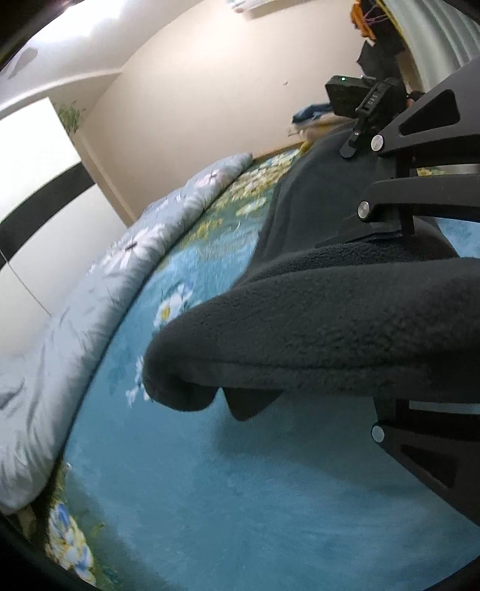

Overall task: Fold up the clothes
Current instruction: 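Grasp the hoodie end with both grippers and fold it over in half, then lift the folded hoodie with both grippers and carry it toward the clothes stack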

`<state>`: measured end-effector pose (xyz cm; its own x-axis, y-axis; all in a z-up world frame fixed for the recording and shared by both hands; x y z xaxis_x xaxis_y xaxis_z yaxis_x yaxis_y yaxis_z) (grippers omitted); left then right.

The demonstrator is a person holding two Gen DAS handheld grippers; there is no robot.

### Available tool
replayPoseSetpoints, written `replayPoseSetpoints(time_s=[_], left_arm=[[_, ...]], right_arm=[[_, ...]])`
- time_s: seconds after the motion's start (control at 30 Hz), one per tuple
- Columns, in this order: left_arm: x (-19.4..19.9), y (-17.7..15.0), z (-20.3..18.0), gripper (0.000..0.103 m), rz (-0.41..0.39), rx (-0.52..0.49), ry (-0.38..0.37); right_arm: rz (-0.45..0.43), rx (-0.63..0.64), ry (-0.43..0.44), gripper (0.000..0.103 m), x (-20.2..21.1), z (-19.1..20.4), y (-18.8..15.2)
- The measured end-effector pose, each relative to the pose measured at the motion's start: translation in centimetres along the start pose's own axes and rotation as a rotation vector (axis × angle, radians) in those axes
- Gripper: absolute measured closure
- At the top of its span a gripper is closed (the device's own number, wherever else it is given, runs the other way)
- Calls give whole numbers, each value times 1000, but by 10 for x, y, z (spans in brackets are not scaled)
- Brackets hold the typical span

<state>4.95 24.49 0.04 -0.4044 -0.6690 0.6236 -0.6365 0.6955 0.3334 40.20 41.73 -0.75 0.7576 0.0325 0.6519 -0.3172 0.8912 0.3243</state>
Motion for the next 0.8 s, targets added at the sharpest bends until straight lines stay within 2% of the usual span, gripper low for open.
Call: replayPoseSetpoints(time_s=[0.27, 0.43, 0.53, 0.67, 0.8], left_arm=[[32, -7, -57, 70, -18, -57, -53], [41, 6, -136, 70, -45, -157, -105], [39, 18, -200, 70, -60, -243, -148], [9, 31, -284, 70, -47, -332, -217], [-52, 42, -356, 70, -1, -364, -286]], right_arm=[[-12, 91, 57, 62, 53, 32, -12], [-86, 144, 81, 62, 122, 47, 0], [-165, 180, 65, 62, 185, 49, 11], [-269, 180, 5, 62, 279, 30, 26], [-338, 160, -96, 62, 352, -1, 38]])
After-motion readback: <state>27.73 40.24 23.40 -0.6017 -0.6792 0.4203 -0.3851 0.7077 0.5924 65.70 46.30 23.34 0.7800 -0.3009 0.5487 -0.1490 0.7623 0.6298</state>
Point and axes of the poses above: each gripper's, at about its wrist camera, not at the fingertips, and x roughly against the way its jaws point, z to its left, y to its top, the point moved 1 cm from there along -x, roughly the way its jaws point, and after that the axes turned 8 degrees about z, right-handed, at the moved point
